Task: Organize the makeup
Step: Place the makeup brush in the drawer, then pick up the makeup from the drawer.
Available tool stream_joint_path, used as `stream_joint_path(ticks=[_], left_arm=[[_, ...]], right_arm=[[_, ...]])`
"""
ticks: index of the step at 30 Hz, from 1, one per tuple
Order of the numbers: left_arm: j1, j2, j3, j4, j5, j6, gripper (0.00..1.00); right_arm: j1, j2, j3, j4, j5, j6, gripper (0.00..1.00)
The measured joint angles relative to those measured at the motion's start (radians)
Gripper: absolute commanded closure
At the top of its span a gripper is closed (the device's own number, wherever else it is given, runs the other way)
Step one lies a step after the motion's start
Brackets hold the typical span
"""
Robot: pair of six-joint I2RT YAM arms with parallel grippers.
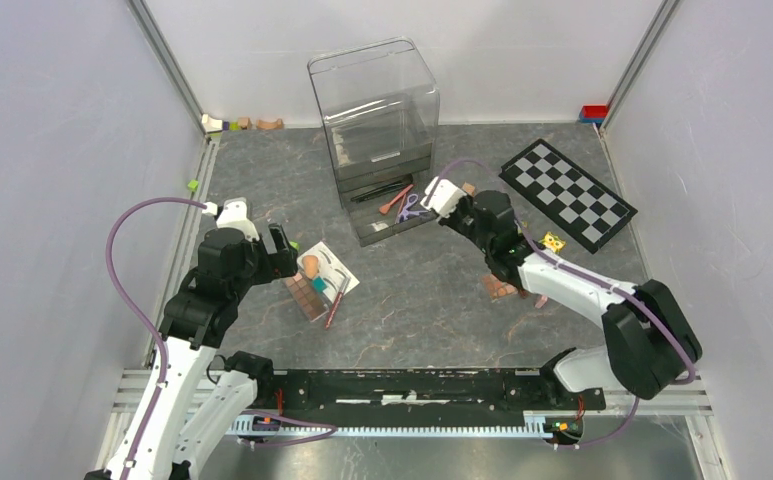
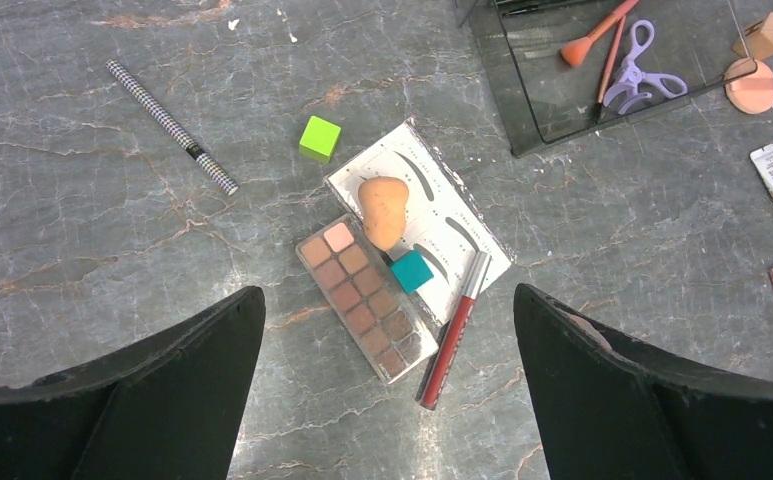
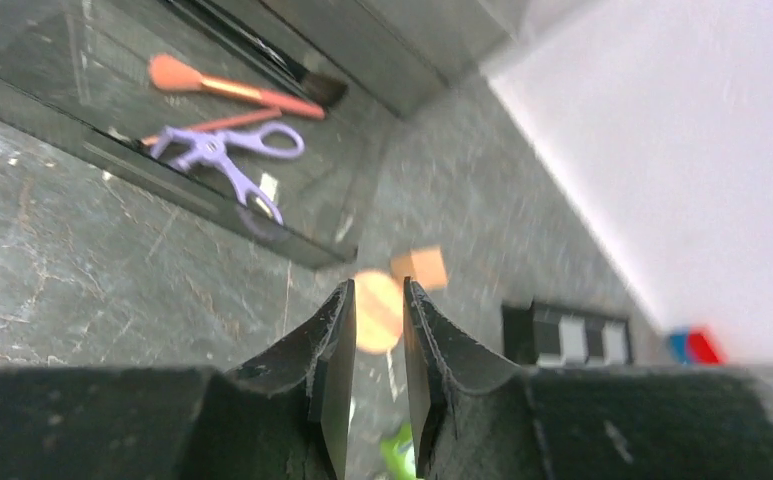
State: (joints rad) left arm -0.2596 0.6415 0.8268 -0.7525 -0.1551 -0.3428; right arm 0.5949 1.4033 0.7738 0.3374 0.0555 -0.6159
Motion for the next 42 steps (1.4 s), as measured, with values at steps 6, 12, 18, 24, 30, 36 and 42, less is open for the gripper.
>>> stream_joint_path(ticks=[6, 12, 18, 24, 30, 36, 42], left_arm=[[0.0, 0.002, 0.0, 0.0, 0.0, 0.0, 0.0], [0.0, 0.005, 0.0, 0.0, 0.0, 0.0, 0.0], [0.0, 0.011, 0.0, 0.0, 0.001, 0.0, 0.0], [0.0, 0.027, 0.0, 0.0, 0.007, 0.0, 0.0], [0.0, 0.031, 0.0, 0.0, 0.008, 0.0, 0.0], [0.0, 0.031, 0.0, 0.0, 0.008, 0.0, 0.0], [0.0, 0.03, 0.0, 0.0, 0.008, 0.0, 0.0]], right_arm=[[-0.106, -0.029, -0.044, -0.105, 0.105, 0.248, 0.71], [-0.246, 0.033, 0.063, -0.376, 0.156, 0.448, 0.66], [-0.369, 0.033, 0.053, -0.506, 0.067, 0.505, 0.6], [-0.479, 0.064, 0.049, -0.587, -0.042, 0.5, 0.59], [-0.503, 0.092, 0.048, -0.625, -0.084, 0.465, 0.58], [-0.511, 0.133, 0.047, -0.636, -0.122, 0.442, 0.59], [-0.512, 0.169, 0.047, -0.639, -0.127, 0.43, 0.59]])
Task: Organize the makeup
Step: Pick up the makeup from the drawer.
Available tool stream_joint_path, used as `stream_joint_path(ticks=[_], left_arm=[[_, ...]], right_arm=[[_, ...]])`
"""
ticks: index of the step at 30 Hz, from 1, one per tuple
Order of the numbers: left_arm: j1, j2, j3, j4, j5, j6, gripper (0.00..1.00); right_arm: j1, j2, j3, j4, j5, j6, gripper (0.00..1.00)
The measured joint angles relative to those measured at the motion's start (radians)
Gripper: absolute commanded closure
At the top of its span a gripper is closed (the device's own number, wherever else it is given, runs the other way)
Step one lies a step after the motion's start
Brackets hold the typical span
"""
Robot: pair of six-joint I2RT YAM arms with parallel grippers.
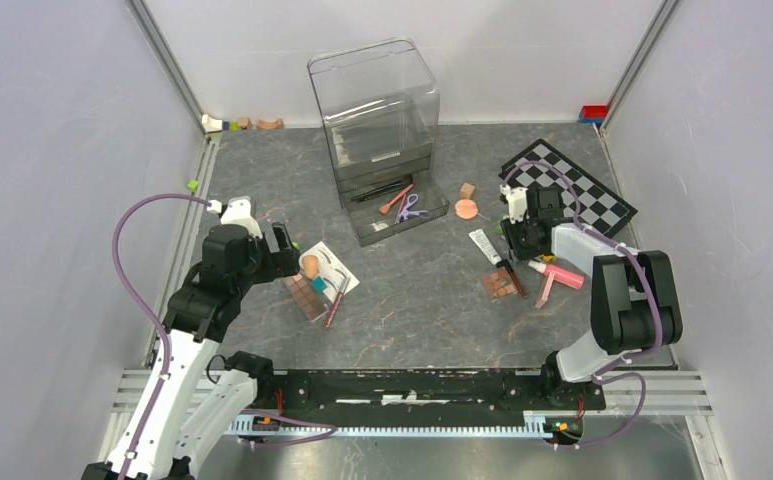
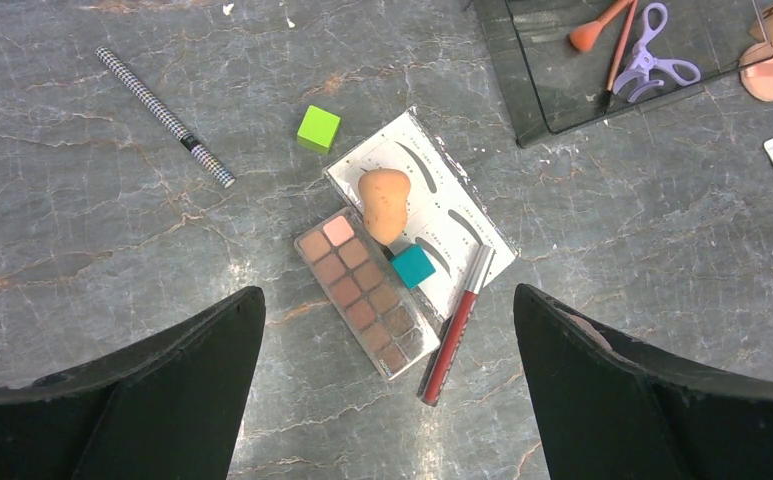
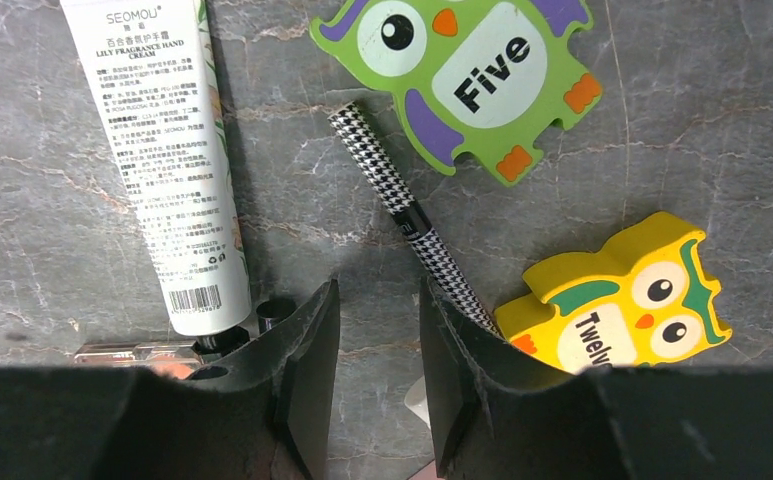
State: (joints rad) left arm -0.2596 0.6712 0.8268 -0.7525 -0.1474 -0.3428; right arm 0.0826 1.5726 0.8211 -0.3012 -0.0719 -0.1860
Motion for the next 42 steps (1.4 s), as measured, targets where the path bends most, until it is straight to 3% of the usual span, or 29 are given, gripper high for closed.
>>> stream_joint_path(ticks=[26, 42], left_arm=[[0.0, 0.0, 0.0, 0.0, 0.0, 0.0, 0.0], [0.0, 0.006, 0.0, 0.0, 0.0, 0.0, 0.0]], right_arm=[[-0.004, -0.013, 0.009, 0.002, 0.053, -0.006, 0.58], [-0.02, 0.047, 0.042, 0.03, 0.004, -0.021, 0.59]])
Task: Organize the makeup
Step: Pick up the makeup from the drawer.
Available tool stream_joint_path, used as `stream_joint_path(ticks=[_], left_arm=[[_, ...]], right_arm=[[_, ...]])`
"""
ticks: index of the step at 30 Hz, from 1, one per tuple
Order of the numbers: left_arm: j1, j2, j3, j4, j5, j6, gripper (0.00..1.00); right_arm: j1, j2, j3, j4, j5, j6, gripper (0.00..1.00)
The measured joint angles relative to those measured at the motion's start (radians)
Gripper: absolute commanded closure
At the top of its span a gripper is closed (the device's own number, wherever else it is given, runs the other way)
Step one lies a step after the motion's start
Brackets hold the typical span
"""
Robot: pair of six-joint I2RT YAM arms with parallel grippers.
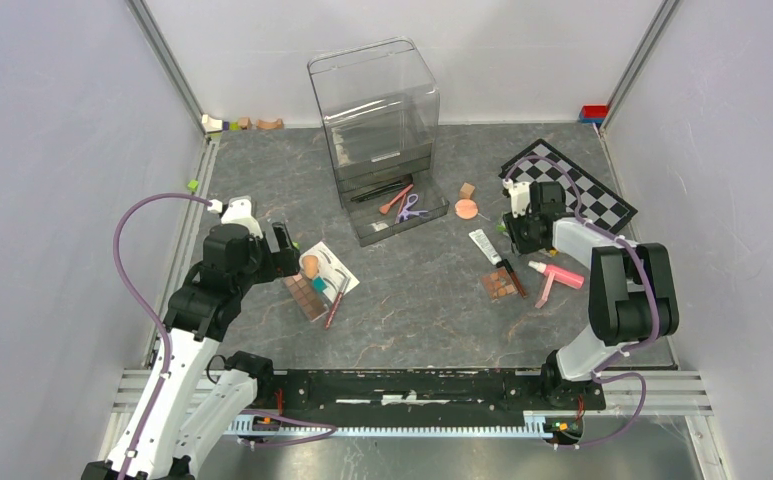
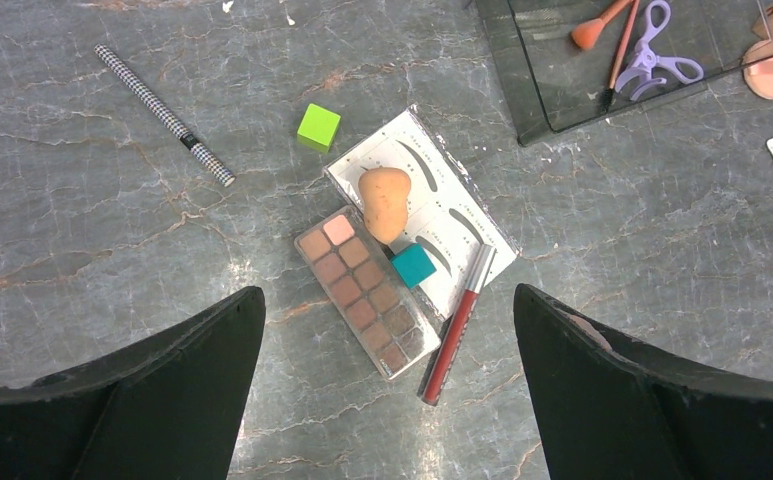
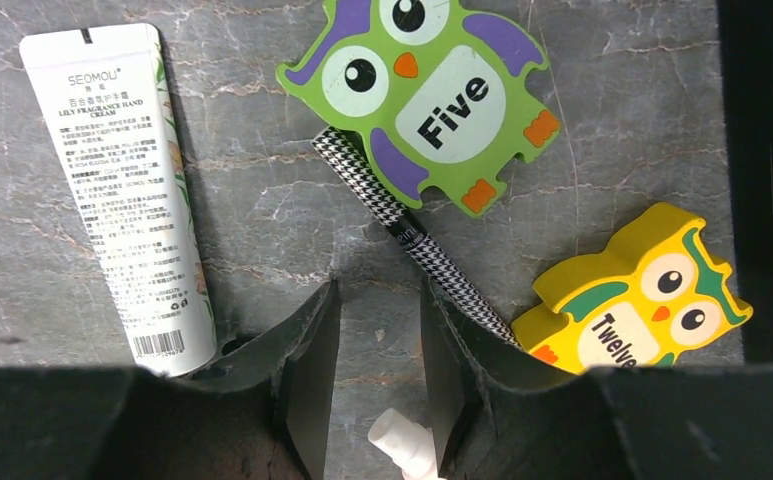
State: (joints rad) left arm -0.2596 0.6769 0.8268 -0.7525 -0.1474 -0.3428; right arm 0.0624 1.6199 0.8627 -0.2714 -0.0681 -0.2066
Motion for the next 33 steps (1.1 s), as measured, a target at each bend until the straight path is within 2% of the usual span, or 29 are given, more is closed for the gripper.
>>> stream_joint_path(ticks=[18, 27, 28, 33], left_arm=[[0.0, 0.011, 0.0, 0.0, 0.001, 0.0, 0.0], [0.0, 0.012, 0.0, 0.0, 0.001, 0.0, 0.0], [0.0, 0.012, 0.0, 0.0, 0.001, 0.0, 0.0], [0.0, 0.013, 0.0, 0.0, 0.001, 0.0, 0.0]], right_arm=[[-0.016, -0.001, 0.074, -0.057, 0.02, -0.036, 0.57], [-0.057, 0.077, 0.103, -0.076, -0.038, -0.046, 0.58], [-0.057, 0.079, 0.105, -0.077, -0.042, -0.047, 0.6], [-0.057, 0.082, 0.106, -0.079, -0.061, -0.053, 0.79]])
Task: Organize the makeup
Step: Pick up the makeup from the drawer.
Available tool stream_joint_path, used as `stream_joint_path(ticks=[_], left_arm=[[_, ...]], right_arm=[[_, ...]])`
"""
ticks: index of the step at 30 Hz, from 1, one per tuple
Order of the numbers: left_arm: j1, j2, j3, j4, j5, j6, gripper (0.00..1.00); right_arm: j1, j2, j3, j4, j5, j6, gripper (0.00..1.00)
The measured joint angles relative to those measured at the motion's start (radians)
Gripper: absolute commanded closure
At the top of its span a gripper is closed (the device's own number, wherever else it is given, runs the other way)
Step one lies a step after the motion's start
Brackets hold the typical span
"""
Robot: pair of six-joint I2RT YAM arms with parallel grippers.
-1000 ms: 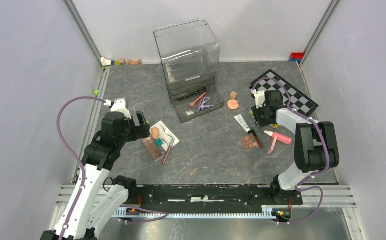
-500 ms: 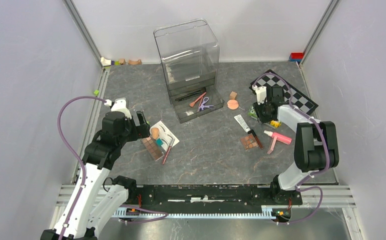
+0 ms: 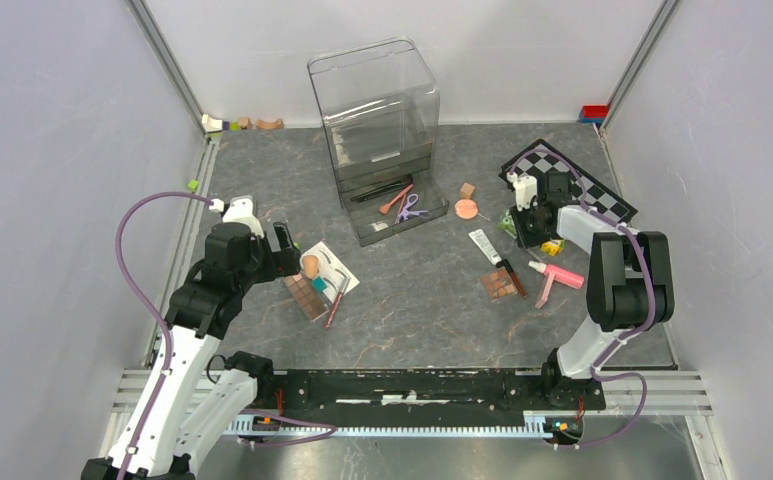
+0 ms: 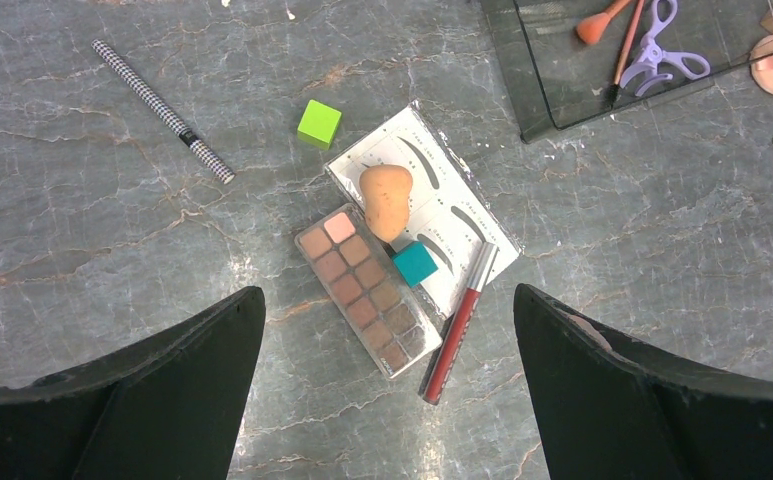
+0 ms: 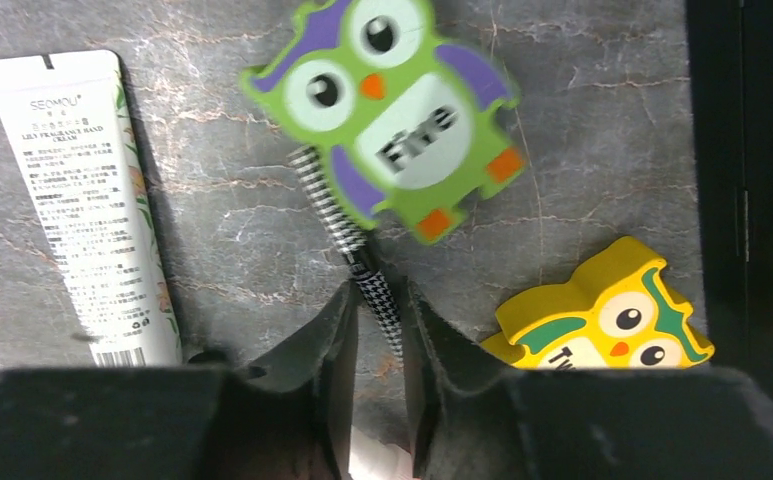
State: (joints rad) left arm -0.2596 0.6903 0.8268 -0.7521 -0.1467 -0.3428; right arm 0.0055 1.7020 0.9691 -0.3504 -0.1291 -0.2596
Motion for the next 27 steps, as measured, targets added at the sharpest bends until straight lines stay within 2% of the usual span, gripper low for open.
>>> stream_joint_path(ticks=[8, 13, 19, 27], left_arm=[[0.0, 0.0, 0.0, 0.0, 0.0, 0.0, 0.0], [0.0, 0.0, 0.0, 0.0, 0.0, 0.0, 0.0], [0.0, 0.001, 0.0, 0.0, 0.001, 0.0, 0.0], [0.0, 0.002, 0.0, 0.008, 0.019, 0.0, 0.0]], right_arm=[[0.0, -0.001, 0.001, -0.002, -0.026, -0.021, 1.0], [0.0, -0.028, -0.014, 0.002, -0.081, -0.026, 1.0], [0.0, -0.136, -0.04, 0.016, -0.143, -0.026, 1.0], [0.041, -0.288, -0.142, 0.18, -0.215, 0.002, 1.0]])
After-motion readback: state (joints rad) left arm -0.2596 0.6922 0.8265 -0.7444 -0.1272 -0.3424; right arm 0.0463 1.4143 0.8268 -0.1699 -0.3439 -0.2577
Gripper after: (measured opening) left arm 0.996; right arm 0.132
